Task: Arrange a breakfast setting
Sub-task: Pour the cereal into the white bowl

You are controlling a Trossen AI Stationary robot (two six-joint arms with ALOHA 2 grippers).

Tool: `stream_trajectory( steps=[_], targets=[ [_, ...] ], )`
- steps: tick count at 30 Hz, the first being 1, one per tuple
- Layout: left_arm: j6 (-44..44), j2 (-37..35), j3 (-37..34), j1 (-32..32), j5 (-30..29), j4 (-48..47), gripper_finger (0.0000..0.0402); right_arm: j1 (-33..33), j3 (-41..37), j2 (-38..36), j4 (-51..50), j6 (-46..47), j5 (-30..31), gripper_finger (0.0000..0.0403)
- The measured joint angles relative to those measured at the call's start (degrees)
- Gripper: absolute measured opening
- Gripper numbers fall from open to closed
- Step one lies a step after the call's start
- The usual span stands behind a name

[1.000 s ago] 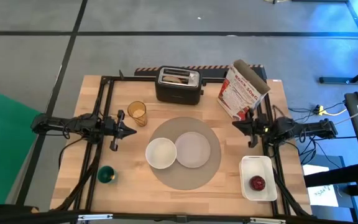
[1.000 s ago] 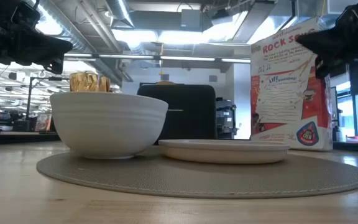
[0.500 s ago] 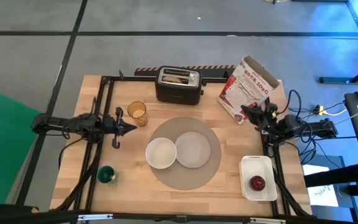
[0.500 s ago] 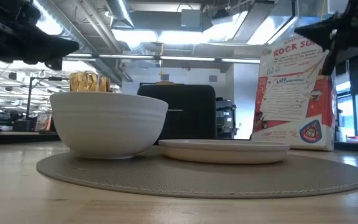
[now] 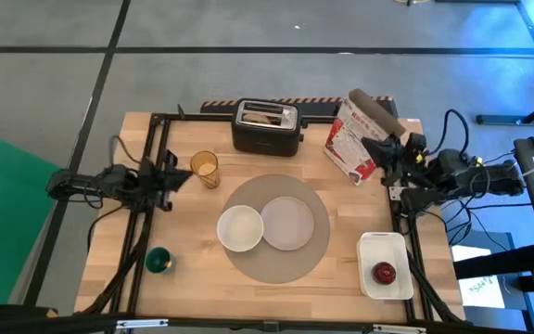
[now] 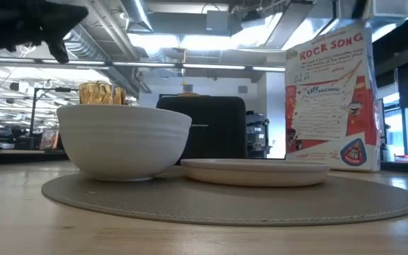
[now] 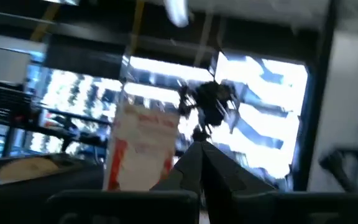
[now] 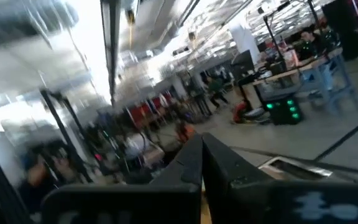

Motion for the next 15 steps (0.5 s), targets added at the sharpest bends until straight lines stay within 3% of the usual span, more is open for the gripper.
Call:
stream_trajectory(
  steps=[3, 8, 13, 15],
  targets=[
    [-3.96, 0.02, 0.0, 0.02, -4.94, 2.08, 0.0, 0.0, 9.66, 5.33, -6.03, -4.0, -0.06, 0.0],
    [-3.71, 0.76, 1.83, 0.02, -5.29, 3.15, 0.0, 0.0, 27.08, 11.06, -25.1, -8.8, 3.57, 0.0024],
    [3.28, 6.74, 9.03, -0.02, -4.97, -3.61, 0.0, 0.0, 41.24, 14.43, -47.76, -6.08, 7.57, 0.0112],
    [5.39, 11.06, 12.96, -0.02, -5.45, -6.69, 0.0, 0.0, 44.25, 15.09, -55.77, -1.71, 12.42, 0.016]
  ],
)
